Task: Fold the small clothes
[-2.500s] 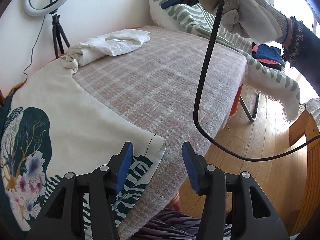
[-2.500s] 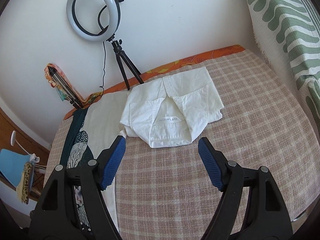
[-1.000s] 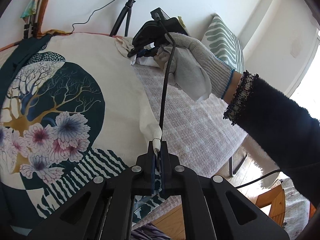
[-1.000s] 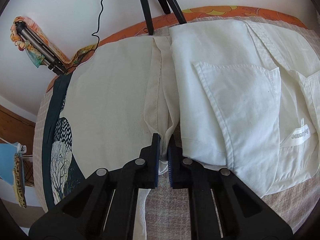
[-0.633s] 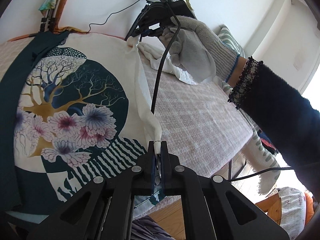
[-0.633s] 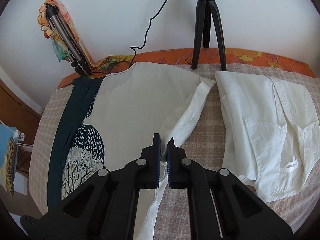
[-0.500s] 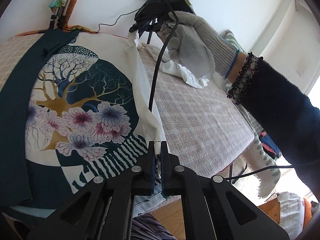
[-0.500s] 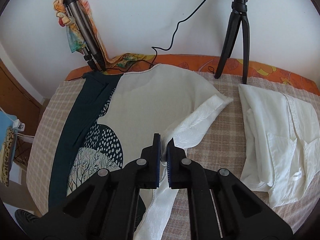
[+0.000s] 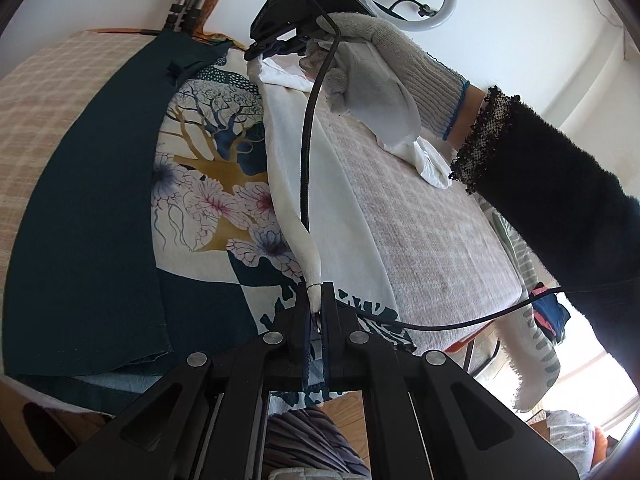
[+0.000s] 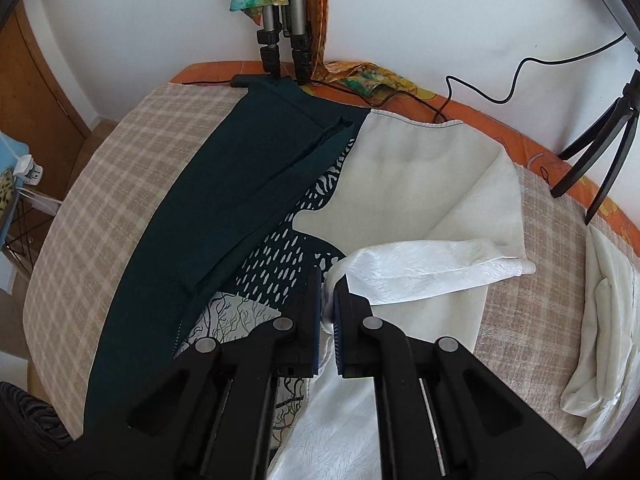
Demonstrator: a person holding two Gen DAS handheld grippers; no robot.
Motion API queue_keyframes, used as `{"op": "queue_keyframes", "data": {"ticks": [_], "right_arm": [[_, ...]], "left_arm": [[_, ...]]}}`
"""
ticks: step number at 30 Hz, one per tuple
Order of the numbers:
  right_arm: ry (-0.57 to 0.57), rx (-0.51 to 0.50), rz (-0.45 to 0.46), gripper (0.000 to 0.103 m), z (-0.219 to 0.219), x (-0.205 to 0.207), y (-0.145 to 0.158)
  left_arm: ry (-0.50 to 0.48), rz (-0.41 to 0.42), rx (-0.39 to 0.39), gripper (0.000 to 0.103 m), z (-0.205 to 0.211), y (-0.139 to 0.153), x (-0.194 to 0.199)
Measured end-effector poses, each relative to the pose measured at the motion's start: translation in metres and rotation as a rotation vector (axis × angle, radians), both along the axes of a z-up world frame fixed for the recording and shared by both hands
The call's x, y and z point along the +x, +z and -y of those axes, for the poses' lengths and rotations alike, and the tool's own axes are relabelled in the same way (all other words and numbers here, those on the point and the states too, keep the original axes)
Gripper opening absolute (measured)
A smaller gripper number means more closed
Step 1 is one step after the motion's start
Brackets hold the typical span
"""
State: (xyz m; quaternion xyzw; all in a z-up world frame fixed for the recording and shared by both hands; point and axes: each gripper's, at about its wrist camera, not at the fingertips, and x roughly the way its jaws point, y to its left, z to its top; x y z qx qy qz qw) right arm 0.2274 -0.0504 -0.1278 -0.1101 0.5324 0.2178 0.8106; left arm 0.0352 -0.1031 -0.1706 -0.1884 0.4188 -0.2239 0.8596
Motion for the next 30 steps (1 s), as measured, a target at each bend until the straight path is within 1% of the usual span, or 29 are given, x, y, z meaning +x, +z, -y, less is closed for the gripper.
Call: {"op": "queue_keyframes", "data": {"ticks": [4, 8, 11, 13, 14, 15, 16, 17, 18, 19, 21, 23, 25, 27, 30], "right_arm": [[0.015, -0.012, -0.006, 0.006, -0.015, -0.001, -0.007], [0.005, -0.025, -0.007, 0.006, -0.02, 0.003, -0.013], [-0.006, -0.05, -0.009, 0.006, -0.019, 0.008, -0.02], [-0.001, -0.023, -0.044, 0.007, -0.016, 0.011, -0.023], [-0.002, -0.002, -0.067, 0.011, -0.013, 0.012, -0.023], [0.0, 0.023, -0.095, 0.017, -0.009, 0.013, -0.022], [0.004, 0.054, -0.109, 0.033, -0.004, 0.012, -0.018], [0.006, 0.086, -0.11, 0.052, 0.002, 0.01, -0.012], [0.008, 0.124, -0.102, 0.057, 0.01, 0.007, -0.004], [0.015, 0.171, -0.095, 0.06, 0.02, 0.004, 0.005], [0.02, 0.257, -0.085, 0.06, 0.044, 0.001, 0.022], [-0.015, 0.307, -0.06, 0.06, 0.073, 0.003, 0.035], [-0.099, 0.286, -0.026, 0.06, 0.1, 0.015, 0.037], [-0.212, 0.265, -0.036, 0.06, 0.127, 0.034, 0.028], [-0.377, 0.308, -0.095, 0.06, 0.162, 0.063, 0.003]], "left_arm": [[0.009, -0.006, 0.001, 0.003, -0.006, -0.002, -0.001], [0.017, -0.013, 0.007, 0.003, -0.011, -0.004, 0.0], [-0.013, -0.036, 0.01, 0.003, -0.01, -0.007, 0.001], [-0.021, -0.053, 0.021, 0.003, -0.01, -0.009, 0.001], [-0.022, -0.066, 0.023, 0.006, -0.011, -0.01, 0.001], [-0.026, -0.085, 0.023, 0.011, -0.012, -0.01, 0.0], [-0.032, -0.094, 0.019, 0.011, -0.013, -0.009, 0.0], [-0.039, -0.095, 0.026, 0.012, -0.015, -0.008, -0.002], [-0.049, -0.087, 0.039, 0.012, -0.016, -0.005, -0.004], [-0.06, -0.075, 0.053, 0.012, -0.019, -0.001, -0.006], [-0.076, -0.056, 0.079, 0.016, -0.025, 0.007, -0.011], [-0.078, -0.039, 0.089, 0.018, -0.034, 0.016, -0.015], [-0.059, -0.014, 0.103, 0.019, -0.046, 0.026, -0.016], [-0.026, 0.002, 0.106, 0.019, -0.059, 0.036, -0.01], [0.028, 0.022, 0.085, 0.022, -0.081, 0.047, 0.007]]}}
